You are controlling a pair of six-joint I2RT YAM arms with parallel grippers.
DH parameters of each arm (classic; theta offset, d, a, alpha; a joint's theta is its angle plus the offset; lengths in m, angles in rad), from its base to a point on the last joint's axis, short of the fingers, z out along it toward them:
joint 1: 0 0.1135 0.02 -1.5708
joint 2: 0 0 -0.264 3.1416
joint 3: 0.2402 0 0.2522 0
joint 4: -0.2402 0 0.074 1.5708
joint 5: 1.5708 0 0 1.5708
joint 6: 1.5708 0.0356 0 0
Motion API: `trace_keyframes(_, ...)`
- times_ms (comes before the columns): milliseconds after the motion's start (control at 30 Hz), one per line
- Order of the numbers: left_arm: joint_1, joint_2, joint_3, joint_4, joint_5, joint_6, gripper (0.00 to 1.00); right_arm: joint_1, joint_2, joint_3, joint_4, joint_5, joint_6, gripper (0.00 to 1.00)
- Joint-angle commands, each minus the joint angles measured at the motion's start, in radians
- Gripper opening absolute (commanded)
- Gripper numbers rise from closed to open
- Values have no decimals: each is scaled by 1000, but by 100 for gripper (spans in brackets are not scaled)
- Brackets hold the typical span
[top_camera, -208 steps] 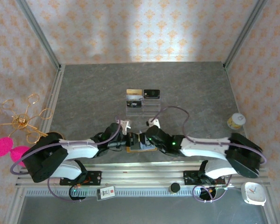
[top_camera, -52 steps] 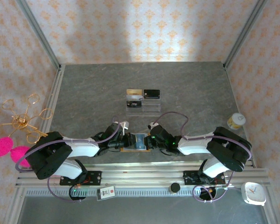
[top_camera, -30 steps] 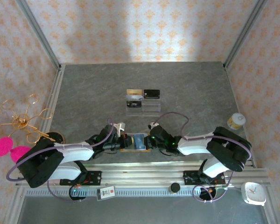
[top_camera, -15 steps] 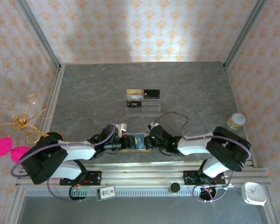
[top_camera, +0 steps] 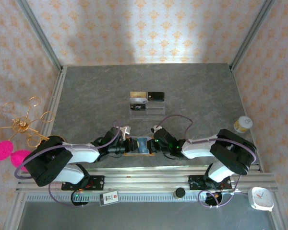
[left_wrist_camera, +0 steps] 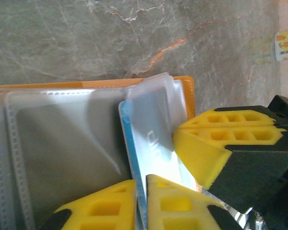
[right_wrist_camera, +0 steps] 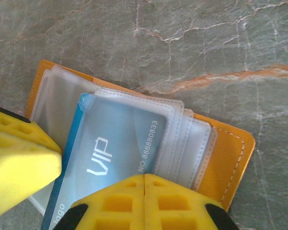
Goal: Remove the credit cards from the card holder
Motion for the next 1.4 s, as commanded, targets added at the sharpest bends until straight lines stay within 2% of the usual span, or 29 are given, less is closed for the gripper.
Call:
trace_keyframes(0, 1, 6, -8, -3, -31, 1, 8, 16, 43, -12, -107, -51, -9, 5)
trace_keyframes(67, 1, 14, -5, 1, -24, 2, 0, 16, 41, -12, -111, -45, -7, 5)
trace_keyframes(500, 18, -92, -69, 17, 9, 3, 0, 9, -3, -34, -207, 104, 55, 11)
trace_keyframes(733, 25, -145, -57, 30, 20, 13, 0, 7, -18, -46, -186, 87, 53, 14)
trace_keyframes(800, 19, -157, -26, 7, 3, 32, 20, 7, -1, -42, -168, 66, 45, 14)
trace_keyframes(900, 11, -139, 13, -3, -8, 52, 32, 7, 7, -42, -145, 41, 34, 14)
trace_keyframes(1033, -3, -99, 42, -39, -37, 73, 36, 7, 10, -44, -124, 9, 26, 15)
trace_keyframes(1133, -5, -77, 19, 5, -45, 66, 38, 9, 24, -40, -115, 2, 23, 15)
trace_keyframes(1267, -4, -26, 11, 64, -41, 55, 38, 9, 32, -32, -117, 5, 23, 15)
trace_keyframes(1367, -5, 8, 30, 49, -51, 70, 38, 9, 30, -31, -124, 8, 21, 15)
